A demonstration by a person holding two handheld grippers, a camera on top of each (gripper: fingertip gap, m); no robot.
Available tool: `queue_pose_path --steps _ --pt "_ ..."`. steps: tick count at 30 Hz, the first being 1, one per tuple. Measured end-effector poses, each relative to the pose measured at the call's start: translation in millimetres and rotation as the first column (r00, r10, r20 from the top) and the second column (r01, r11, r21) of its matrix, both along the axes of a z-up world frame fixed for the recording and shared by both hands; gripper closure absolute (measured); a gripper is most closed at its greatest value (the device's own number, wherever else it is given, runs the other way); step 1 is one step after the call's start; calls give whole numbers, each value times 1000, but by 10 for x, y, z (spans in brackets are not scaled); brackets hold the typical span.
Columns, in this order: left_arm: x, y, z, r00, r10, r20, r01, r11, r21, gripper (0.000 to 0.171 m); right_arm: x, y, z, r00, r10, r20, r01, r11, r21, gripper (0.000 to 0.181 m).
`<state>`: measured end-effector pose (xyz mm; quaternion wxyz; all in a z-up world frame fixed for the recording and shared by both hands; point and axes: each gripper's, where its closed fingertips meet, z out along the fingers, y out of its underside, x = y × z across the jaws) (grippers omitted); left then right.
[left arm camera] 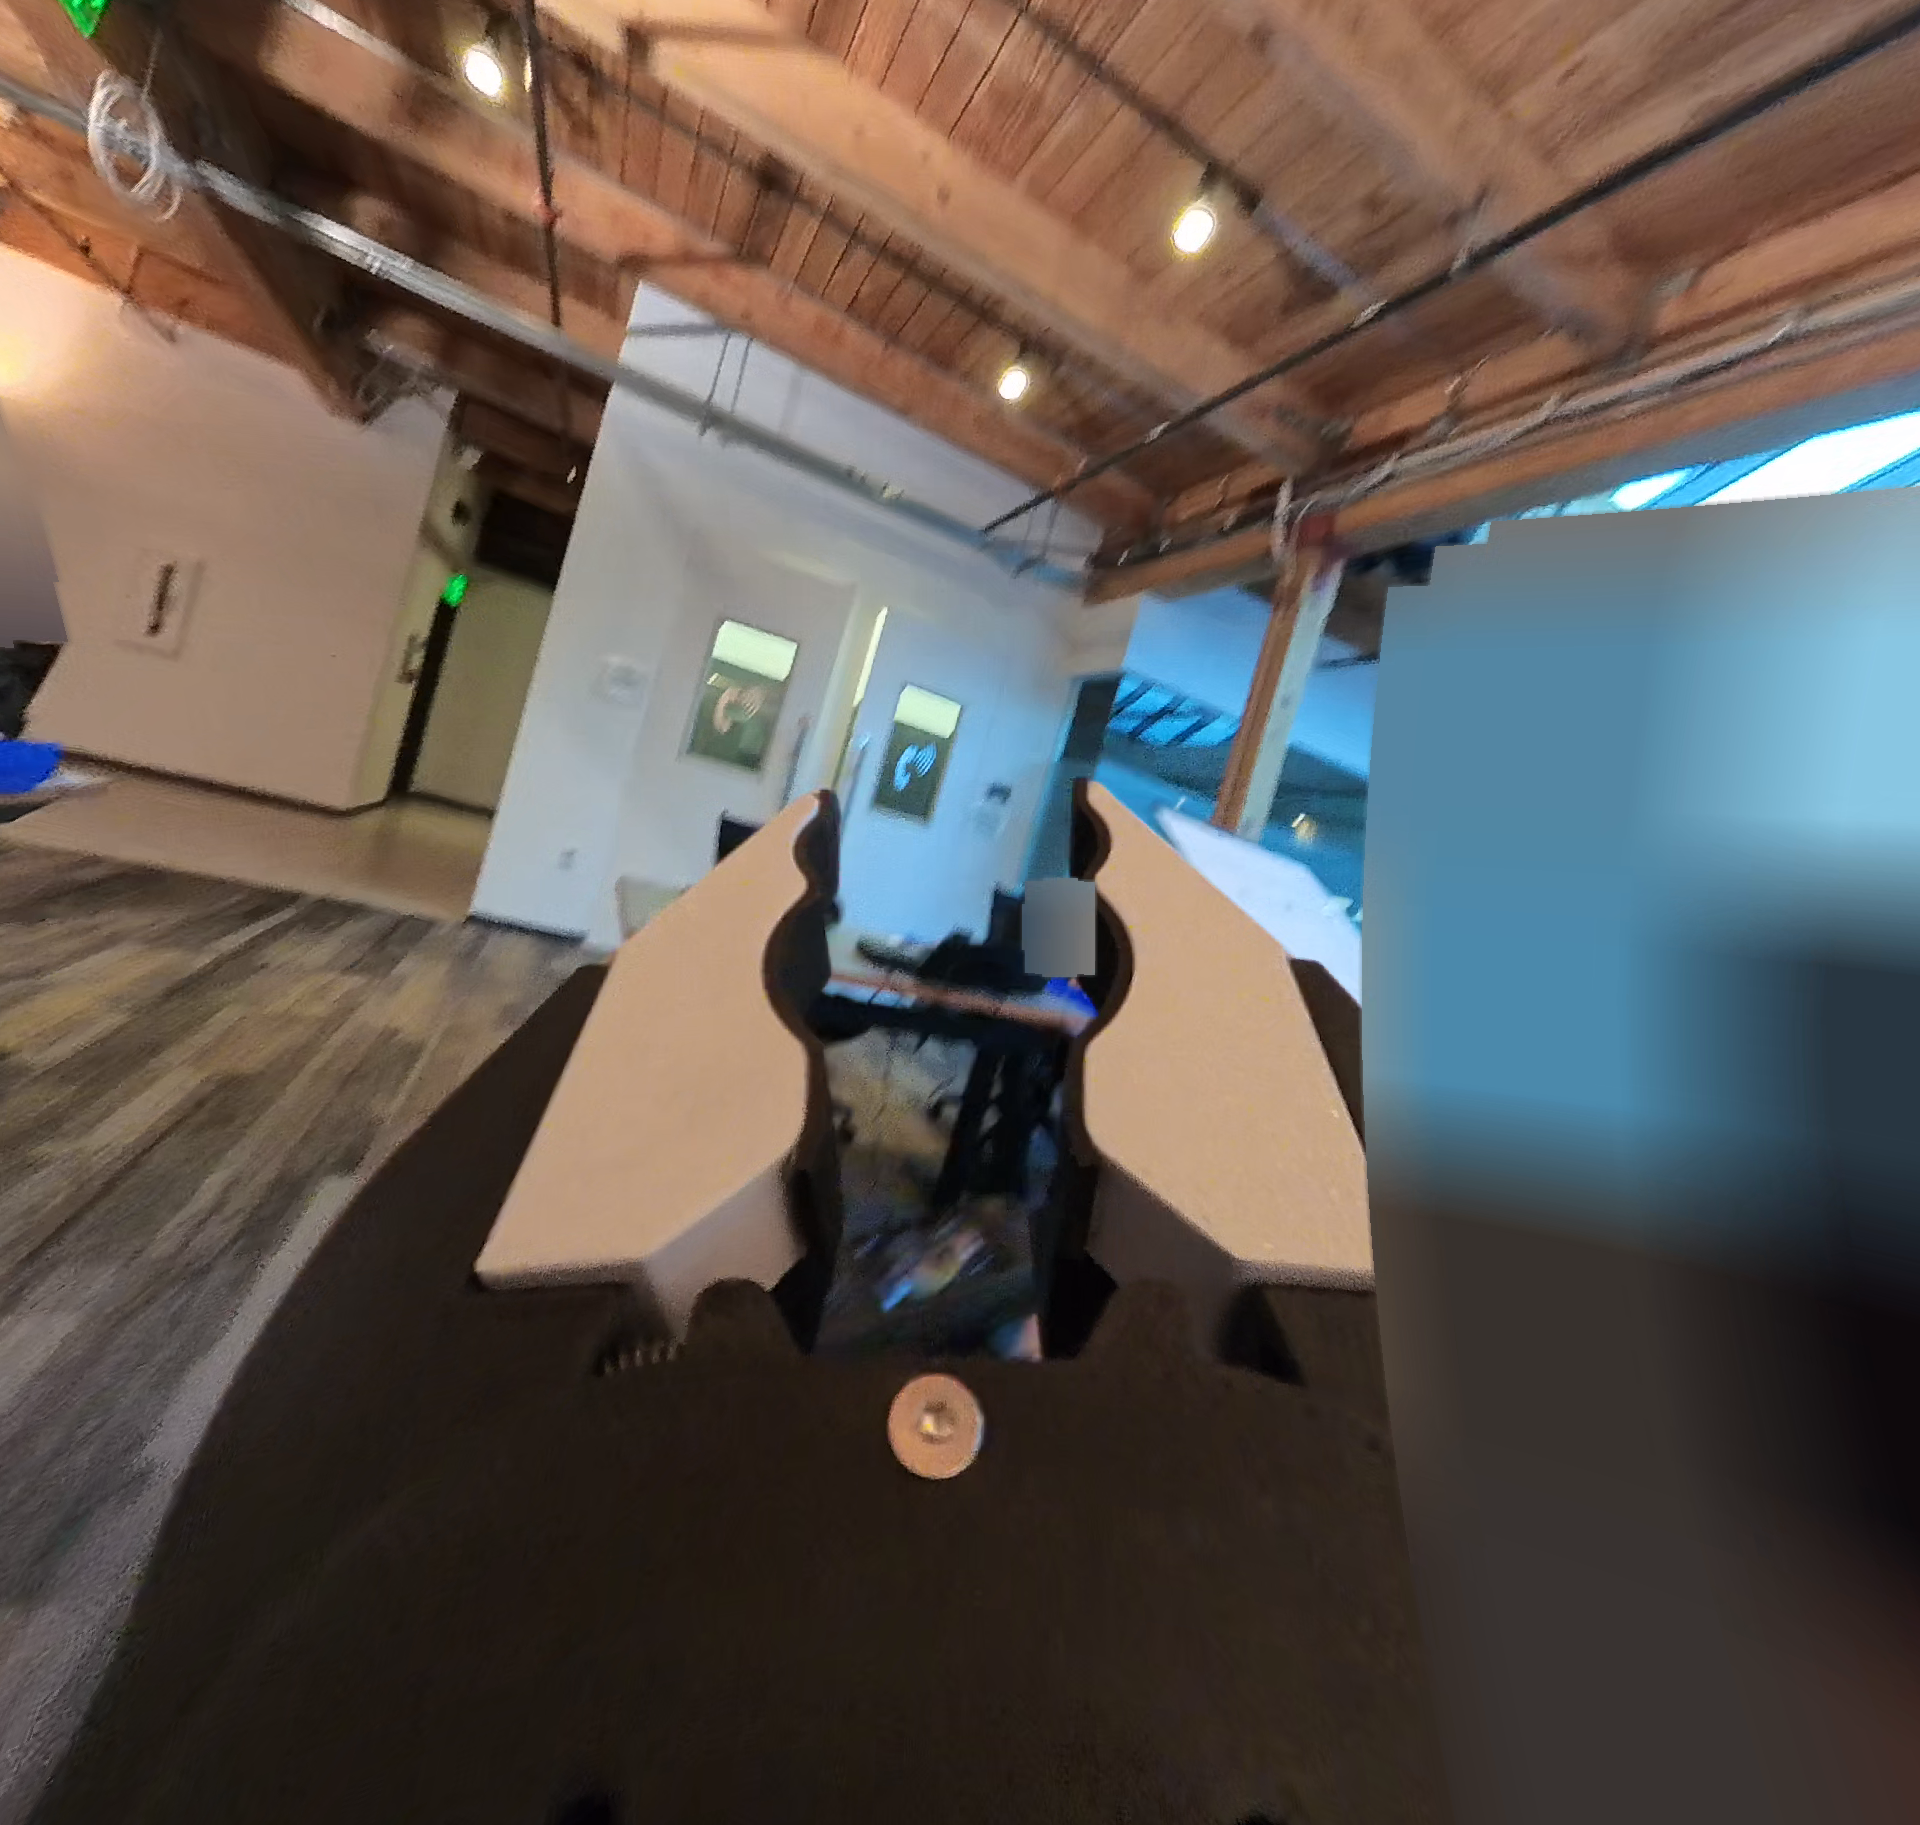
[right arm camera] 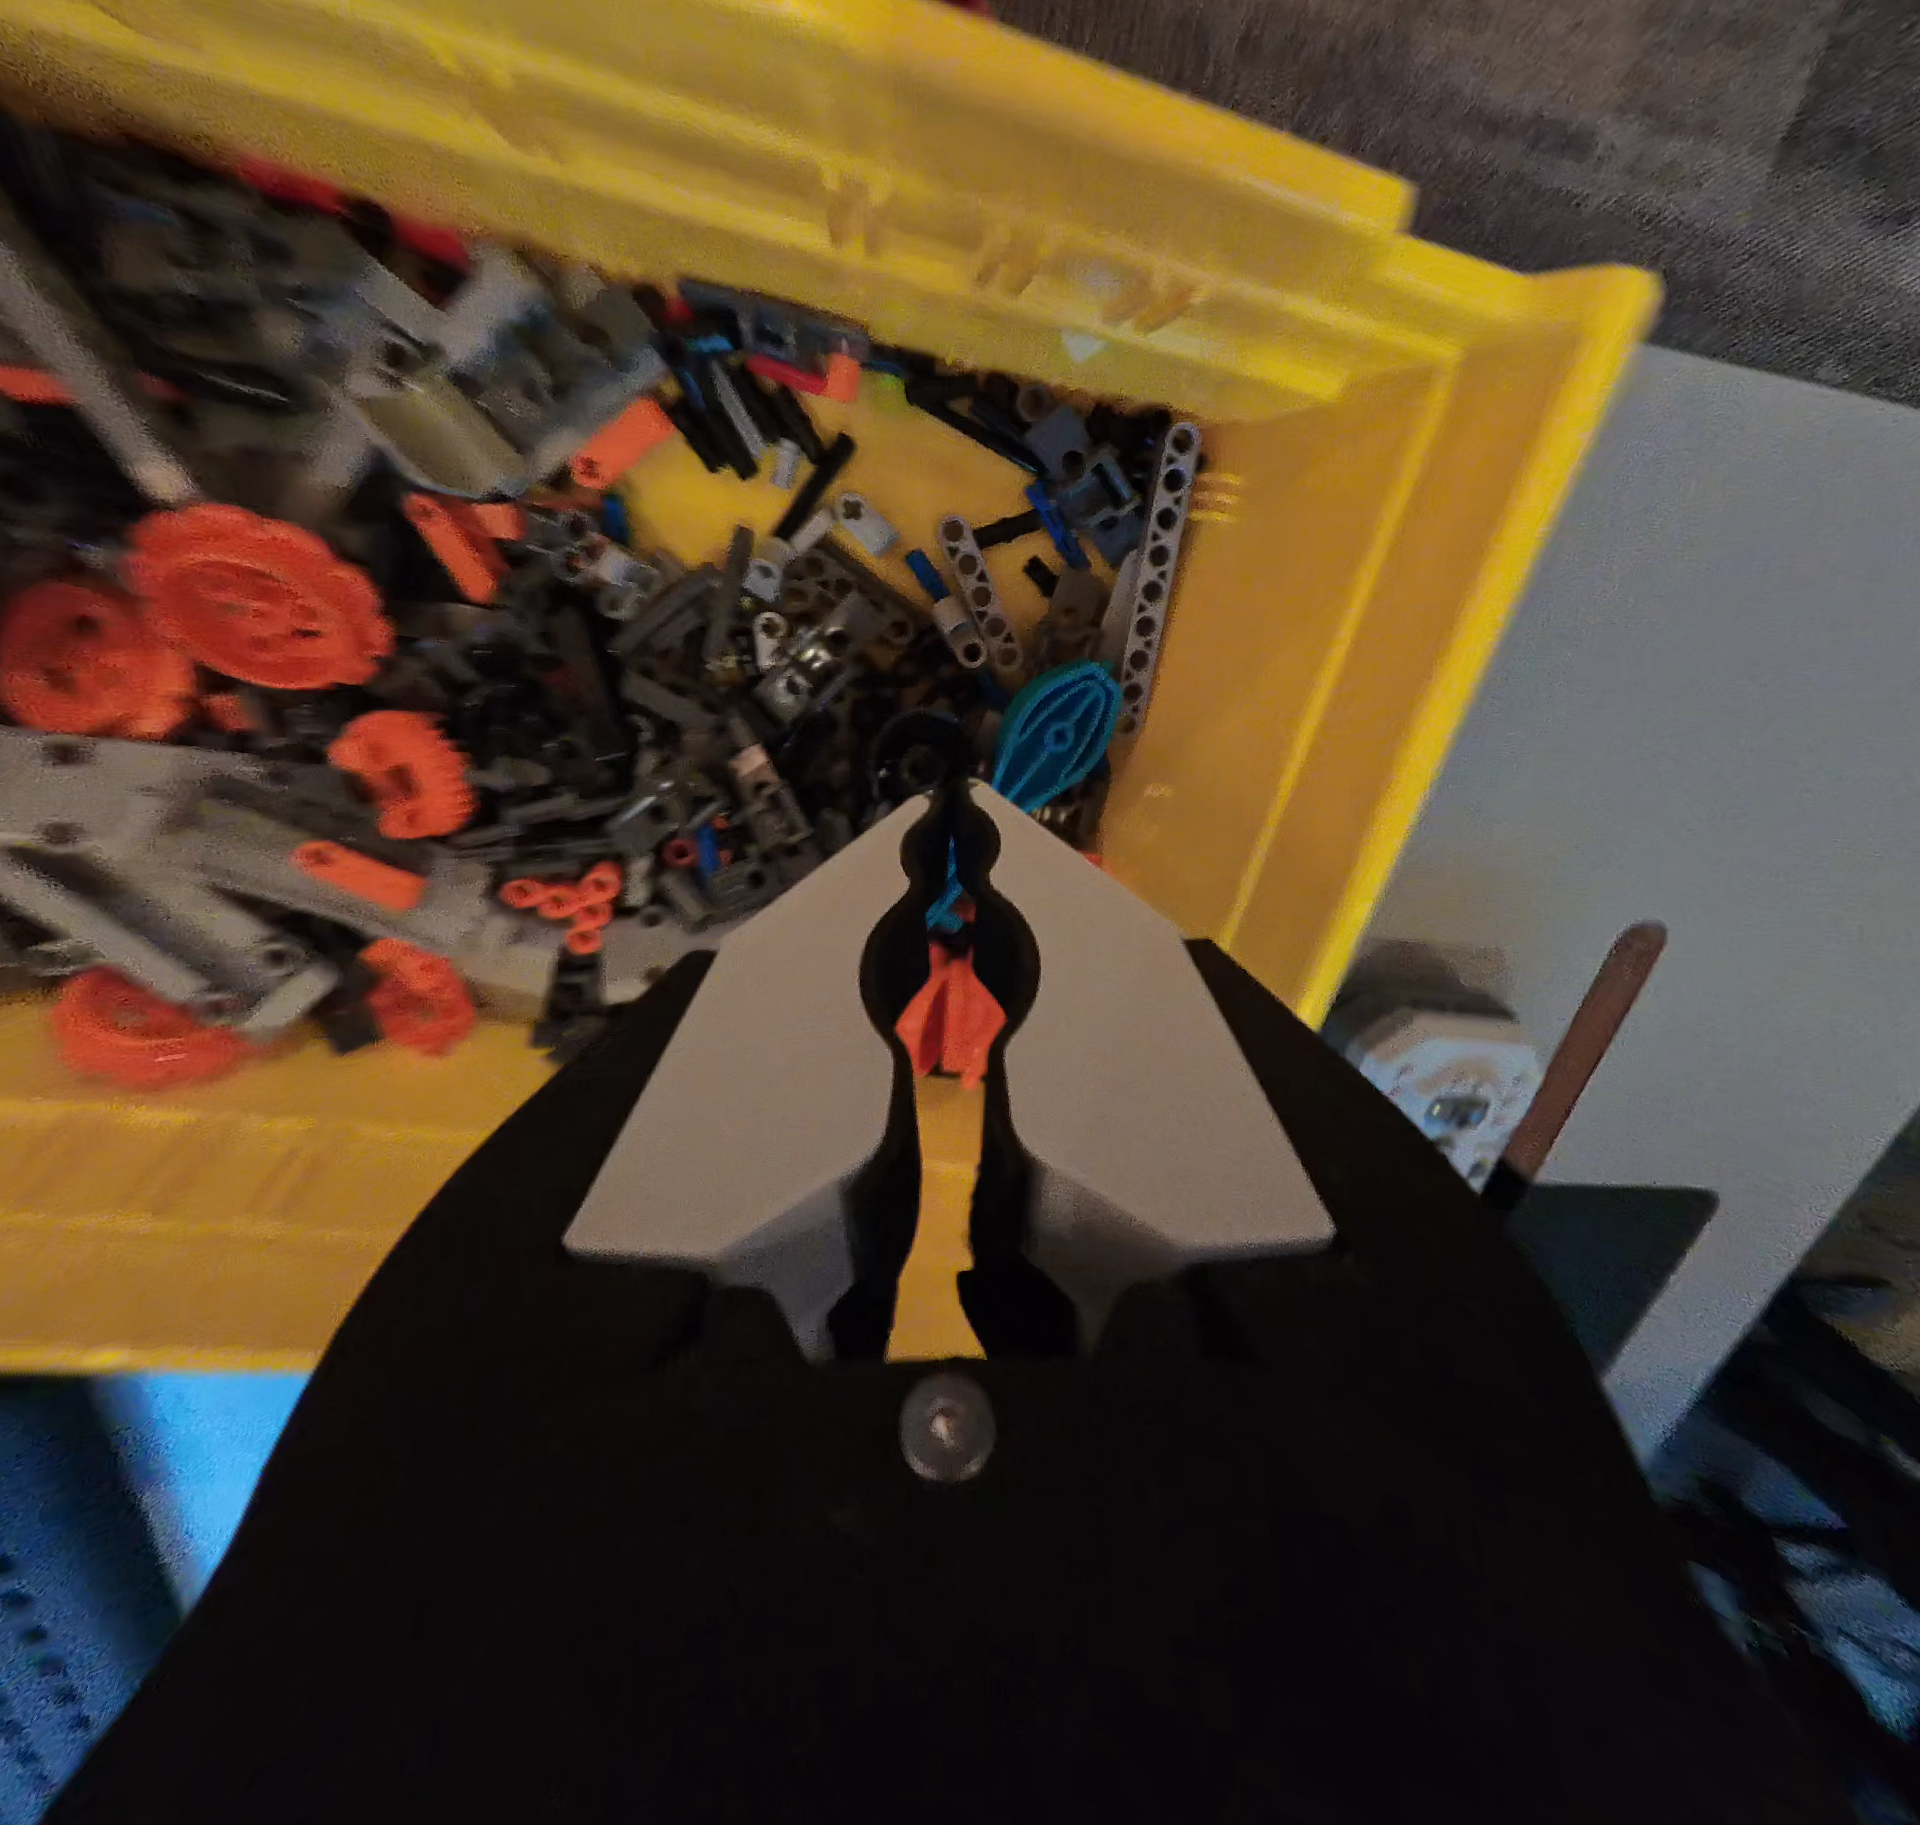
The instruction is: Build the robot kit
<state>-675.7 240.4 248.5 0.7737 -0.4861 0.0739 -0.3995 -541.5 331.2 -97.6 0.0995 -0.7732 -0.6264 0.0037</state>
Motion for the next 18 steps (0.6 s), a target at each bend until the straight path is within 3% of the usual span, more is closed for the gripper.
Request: queue_pose_path --steps 2,4,7,9,11,13,14,16,18 --pt "55 126 -151 994 25 -103 -33 996 -81 129 8 -144 346 984 -63 -169 69 997 34 181" --pt "172 253 -364 972 10 -236 -52 984 -172 128 26 -338 735 911 -131 -390 155 988 30 181" --pt "431 392 -823 885 -106 -453 -56 943 -329 125 150 -645 1239 703 -186 -687 251 968 -5 156" --pt "615 458 -1175 810 -220 -543 -57 893 -447 120 331 -777 1449 579 -173 -797 312 950 20 147" --pt "795 493 -1572 693 -343 -634 -87 833 -546 119 539 -800 1614 483 -141 -864 412 907 82 127" --pt "929 515 -1961 558 -459 -692 -146 766 -626 114 710 -764 1750 461 -101 -882 498 852 162 107" --pt "983 517 -2142 496 -514 -700 -181 727 -662 115 784 -709 1842 456 -79 -887 543 814 207 104" --pt "1117 466 -2478 357 -634 -685 -214 659 -721 138 848 -607 2002 438 -47 -898 595 764 251 103" --pt "1206 538 -2700 265 -673 -691 -268 637 -723 135 836 -531 2070 386 -66 -920 607 770 199 104"
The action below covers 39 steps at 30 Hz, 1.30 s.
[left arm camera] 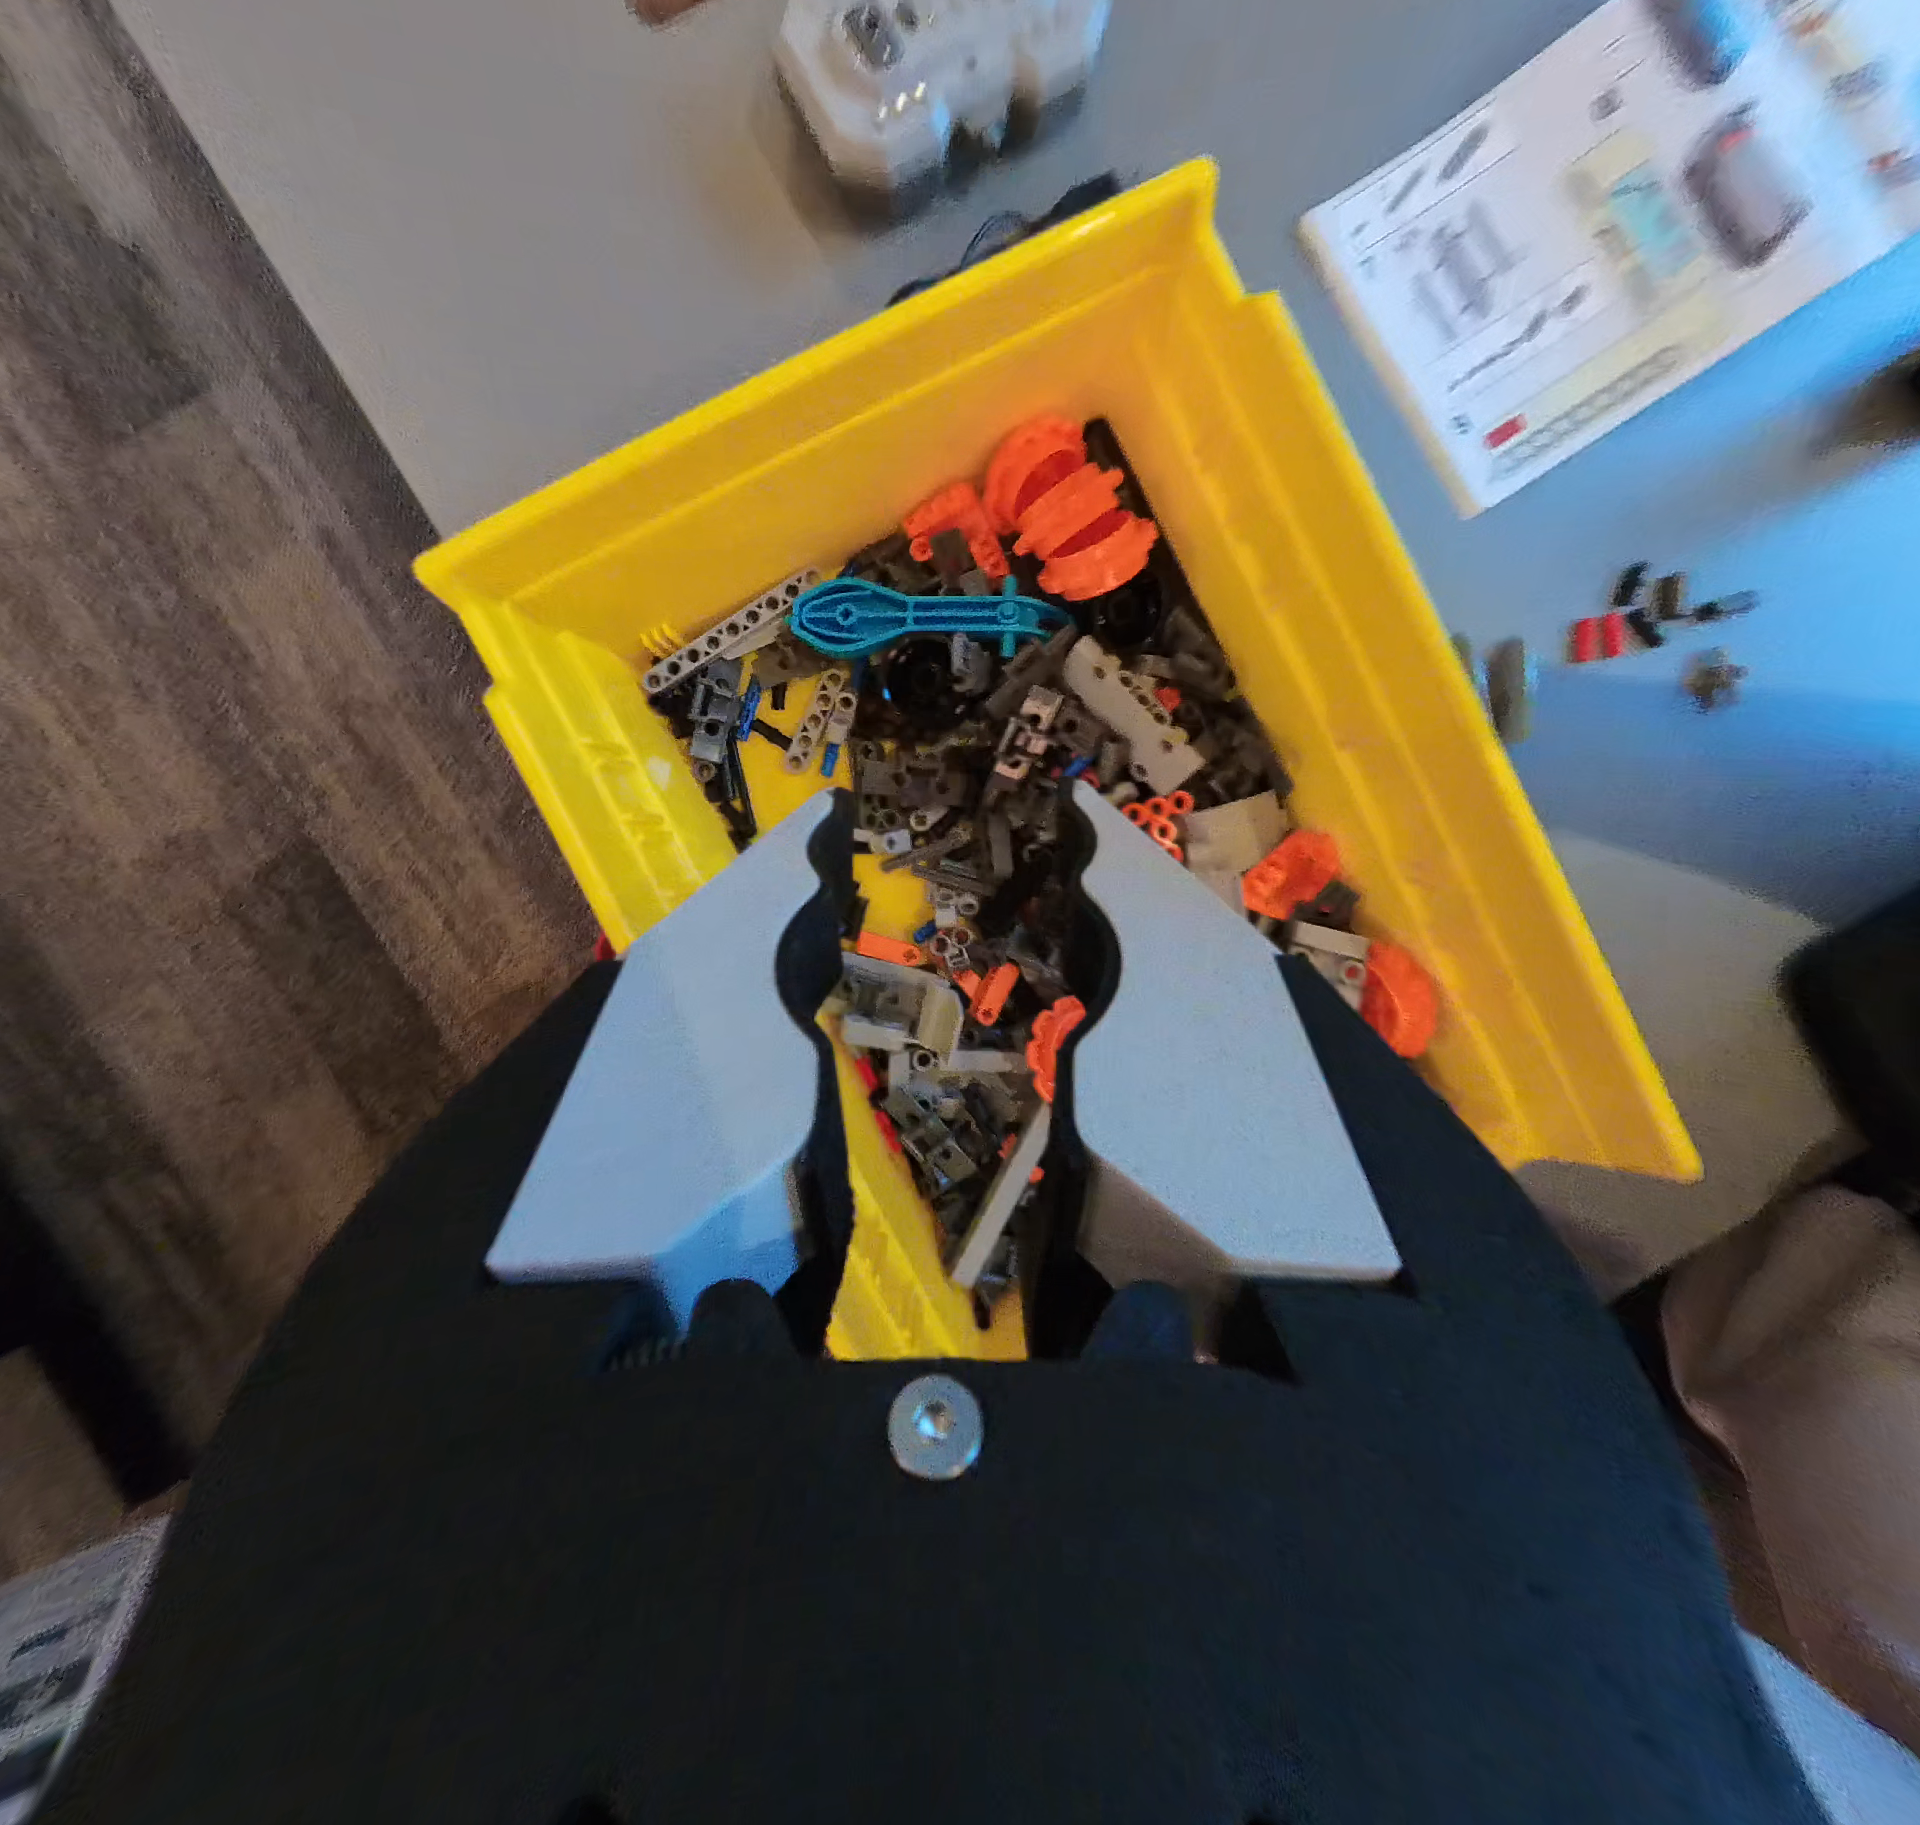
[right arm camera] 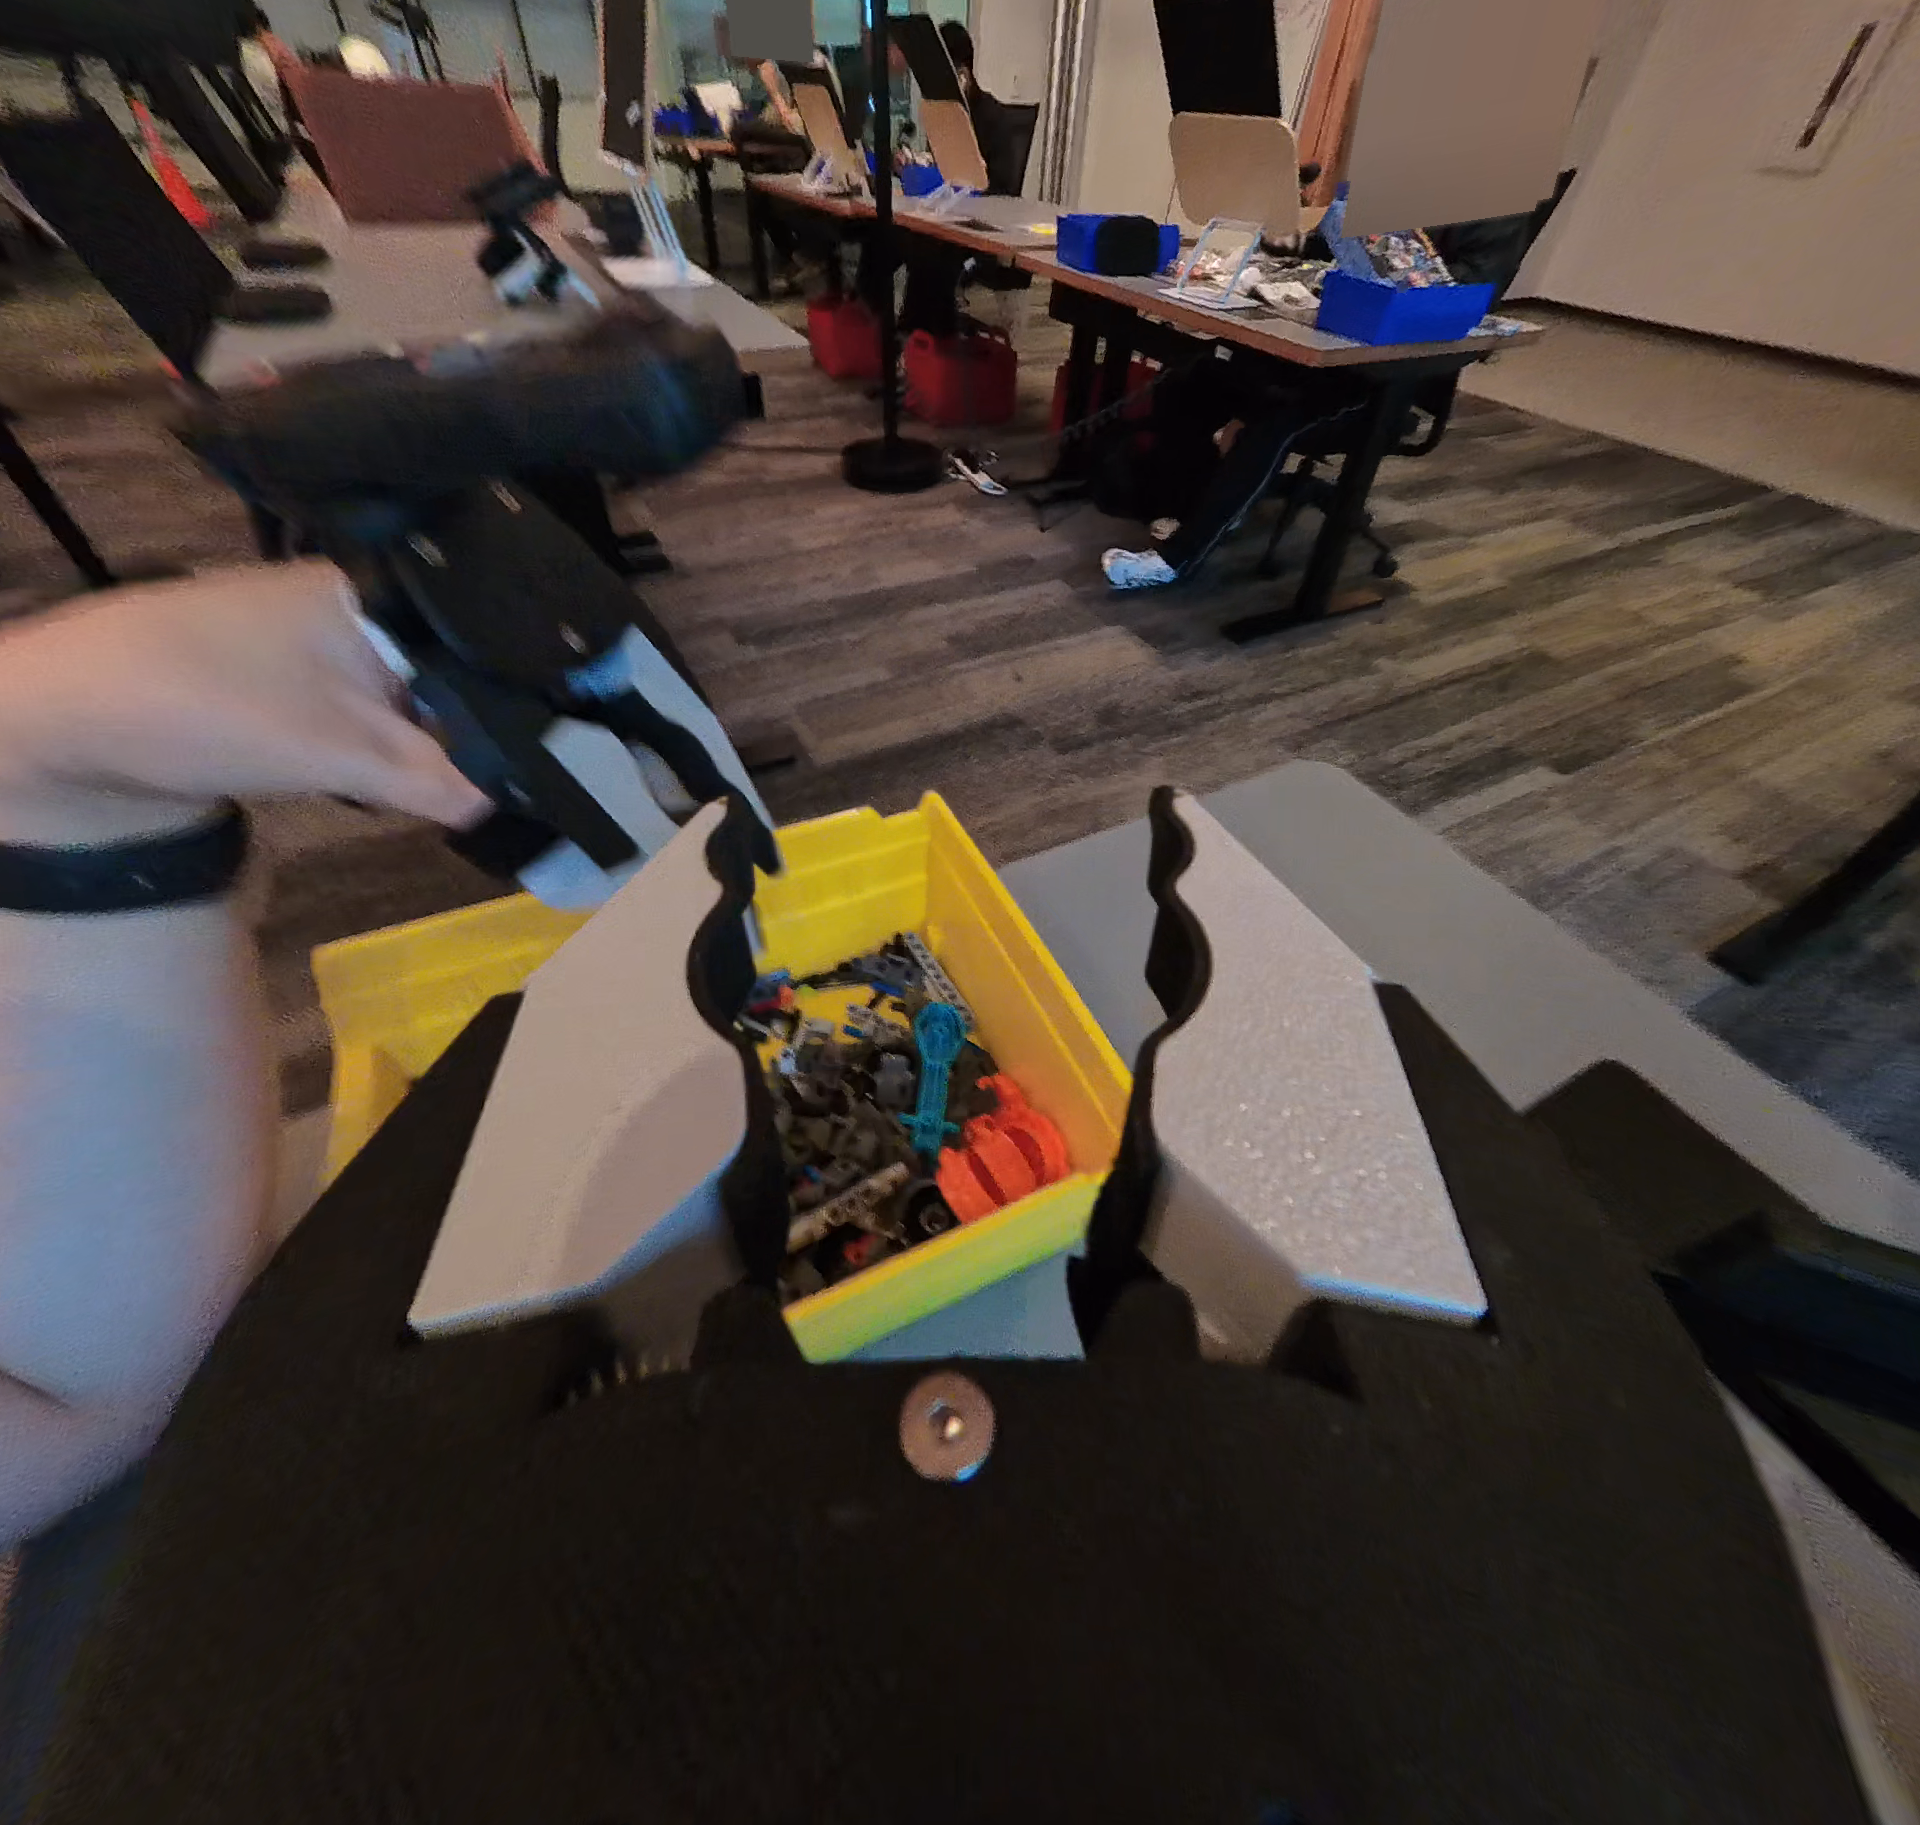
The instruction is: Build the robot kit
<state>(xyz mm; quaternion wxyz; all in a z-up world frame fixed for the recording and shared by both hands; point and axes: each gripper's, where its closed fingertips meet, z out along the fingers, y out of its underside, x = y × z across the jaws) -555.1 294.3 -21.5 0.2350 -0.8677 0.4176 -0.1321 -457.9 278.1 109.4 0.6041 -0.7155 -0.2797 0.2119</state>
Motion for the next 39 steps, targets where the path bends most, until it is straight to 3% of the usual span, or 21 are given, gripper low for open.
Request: queue_pose_path --steps 3,9,12,15,19,21,25,28,32,39 --pt "178 139 -194 999 6 -38 -8 999 -44 130 -32 12 49 989 78 -128 -84 996 -42 114" --pt "509 282 -594 999 5 -45 -13 982 -189 109 331 129 103 987 39 -155 -44 999 -23 123" --pt "497 282 -824 990 8 -138 -42 968 -248 110 308 130 141 981 52 -185 -55 998 -8 124" --pt "439 329 -925 975 18 -221 -69 972 -225 109 165 71 103 984 93 -154 -96 995 -13 124" --pt "409 260 -1025 957 -20 -290 -54 968 -247 114 -29 17 72 976 158 -150 -166 985 -43 124" --pt "401 178 -1092 946 -58 -317 -36 959 -282 127 -96 -9 196 969 184 -168 -189 982 -19 124" --pt "350 112 -1207 918 -91 -387 -33 953 -303 118 -196 -3 372 956 211 -204 -209 977 29 124" --pt "259 120 -1228 898 -100 -429 -34 956 -293 147 -247 -7 247 959 236 -158 -241 971 -10 124" --pt "45 91 -1277 867 -97 -489 -78 943 -325 158 -181 48 181 967 223 -121 -227 974 -23 124" --pt "-446 -238 -1269 796 -112 -595 -196 883 -427 158 -152 76 176 962 227 -152 -235 971 -36 125"
